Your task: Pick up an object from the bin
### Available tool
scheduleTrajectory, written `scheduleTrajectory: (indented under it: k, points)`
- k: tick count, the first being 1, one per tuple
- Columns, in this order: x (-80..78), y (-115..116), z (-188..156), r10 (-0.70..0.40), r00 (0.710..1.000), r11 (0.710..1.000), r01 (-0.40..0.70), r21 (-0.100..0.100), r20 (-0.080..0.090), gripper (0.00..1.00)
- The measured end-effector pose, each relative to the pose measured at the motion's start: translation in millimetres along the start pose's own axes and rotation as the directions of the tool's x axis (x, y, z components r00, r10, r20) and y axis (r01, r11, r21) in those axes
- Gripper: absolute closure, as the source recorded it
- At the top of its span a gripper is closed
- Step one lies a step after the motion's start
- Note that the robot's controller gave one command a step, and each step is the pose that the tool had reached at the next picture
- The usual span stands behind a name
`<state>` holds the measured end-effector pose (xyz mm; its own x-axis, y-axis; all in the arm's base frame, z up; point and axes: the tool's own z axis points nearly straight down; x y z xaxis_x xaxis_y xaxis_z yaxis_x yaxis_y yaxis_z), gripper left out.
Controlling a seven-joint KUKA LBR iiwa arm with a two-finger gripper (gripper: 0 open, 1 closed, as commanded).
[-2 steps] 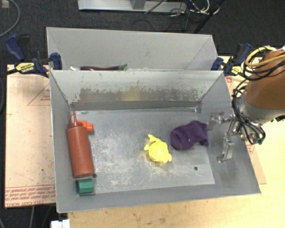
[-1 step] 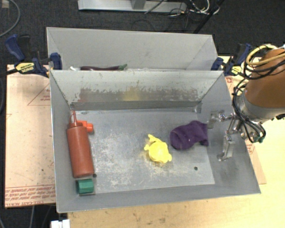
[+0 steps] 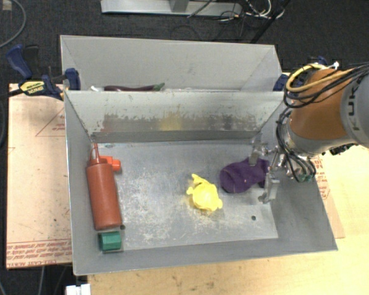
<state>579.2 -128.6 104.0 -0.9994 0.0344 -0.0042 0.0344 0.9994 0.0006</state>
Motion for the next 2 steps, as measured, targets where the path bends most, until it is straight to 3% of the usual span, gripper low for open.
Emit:
scheduleTrajectory:
  k: [1,2]
  points:
    - [-7.6,7,24,0.031,0.999,1.000,-0.031,-0.002,-0.009,0.00]
    - [-23.7,21,-4,0.140,0.990,0.990,-0.139,-0.001,0.003,0.00]
